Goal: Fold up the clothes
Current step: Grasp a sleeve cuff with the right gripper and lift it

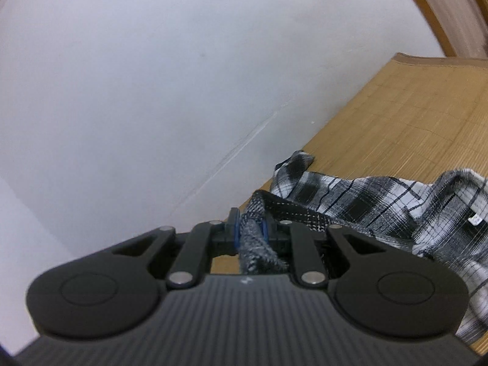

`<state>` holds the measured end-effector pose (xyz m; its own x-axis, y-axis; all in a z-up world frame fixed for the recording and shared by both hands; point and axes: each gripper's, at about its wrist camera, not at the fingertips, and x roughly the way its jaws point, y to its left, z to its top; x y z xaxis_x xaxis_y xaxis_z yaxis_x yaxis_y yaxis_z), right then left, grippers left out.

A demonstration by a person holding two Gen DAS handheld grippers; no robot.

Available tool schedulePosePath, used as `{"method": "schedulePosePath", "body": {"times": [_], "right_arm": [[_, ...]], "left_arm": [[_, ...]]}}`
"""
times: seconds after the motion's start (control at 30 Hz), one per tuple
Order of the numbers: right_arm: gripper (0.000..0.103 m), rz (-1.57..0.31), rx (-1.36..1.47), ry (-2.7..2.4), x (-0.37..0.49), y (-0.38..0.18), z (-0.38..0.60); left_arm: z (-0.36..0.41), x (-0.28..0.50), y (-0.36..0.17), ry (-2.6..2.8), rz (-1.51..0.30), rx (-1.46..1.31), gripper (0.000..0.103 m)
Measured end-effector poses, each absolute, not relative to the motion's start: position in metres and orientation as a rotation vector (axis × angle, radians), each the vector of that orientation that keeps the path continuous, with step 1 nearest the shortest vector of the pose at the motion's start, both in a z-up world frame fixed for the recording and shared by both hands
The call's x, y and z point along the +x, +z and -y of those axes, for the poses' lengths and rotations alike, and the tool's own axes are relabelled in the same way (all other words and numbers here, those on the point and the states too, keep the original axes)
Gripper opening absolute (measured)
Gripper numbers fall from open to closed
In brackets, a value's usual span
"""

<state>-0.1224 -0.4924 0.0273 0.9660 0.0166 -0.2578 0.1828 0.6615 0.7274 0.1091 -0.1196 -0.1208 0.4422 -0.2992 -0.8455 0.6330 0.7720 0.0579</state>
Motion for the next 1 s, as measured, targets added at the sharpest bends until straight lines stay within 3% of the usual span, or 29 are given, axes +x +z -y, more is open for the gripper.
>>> {"method": "schedulePosePath", "body": {"times": [0.57,0.8,1.0], "right_arm": [[0.018,-0.329,0.867,-0.141,0.027,0.010,0.514],[0.018,-0.386,0.910,-0.164,0.033,-0.011,0.520],[0.018,-0.354,1.099,-0.243,-0.029,-0.026,0.529]], "left_arm": [[0.127,0.102,-0.124,-0.483,-0.997,0.352,0.067],[0.142,0.099,-0.126,-0.471,-1.007,0.357,0.067],[0.162,0.098,-0.127,-0.521,-1.002,0.373,0.067]]}}
